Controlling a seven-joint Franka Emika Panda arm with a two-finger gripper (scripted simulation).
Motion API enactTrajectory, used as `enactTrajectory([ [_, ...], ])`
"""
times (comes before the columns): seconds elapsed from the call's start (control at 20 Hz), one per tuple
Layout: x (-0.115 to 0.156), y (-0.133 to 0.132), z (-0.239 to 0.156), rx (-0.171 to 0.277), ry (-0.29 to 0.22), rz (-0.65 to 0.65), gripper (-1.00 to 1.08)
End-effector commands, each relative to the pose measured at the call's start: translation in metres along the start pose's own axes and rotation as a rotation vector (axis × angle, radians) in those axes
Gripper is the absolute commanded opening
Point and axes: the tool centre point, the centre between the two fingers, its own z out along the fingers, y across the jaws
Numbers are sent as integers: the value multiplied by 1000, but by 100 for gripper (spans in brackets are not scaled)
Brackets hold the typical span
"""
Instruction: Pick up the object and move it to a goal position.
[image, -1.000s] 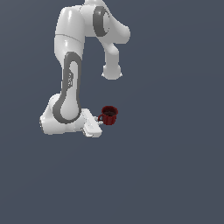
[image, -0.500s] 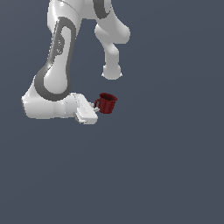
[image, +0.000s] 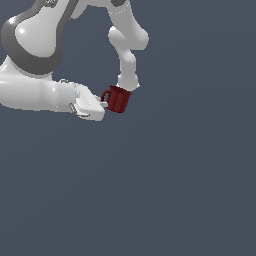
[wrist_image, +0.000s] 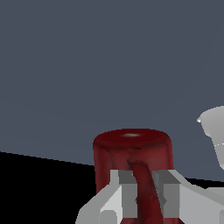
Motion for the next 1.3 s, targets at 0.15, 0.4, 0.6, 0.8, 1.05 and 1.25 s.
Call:
enactTrajectory([
  [0.15, -33, -2, -20, 0, -1, -1, -100],
  [0.4, -42, -3, -28, 1, -1, -1, -100],
  [0.6, -42, -3, -27, 1, -1, 0, -100],
  [0.8, -58, -4, -31, 1, -1, 0, -100],
  [1.05, -86, -6, -37, -1, -1, -1, -100],
  [1.25, -93, -8, -39, -1, -1, -1, -100],
])
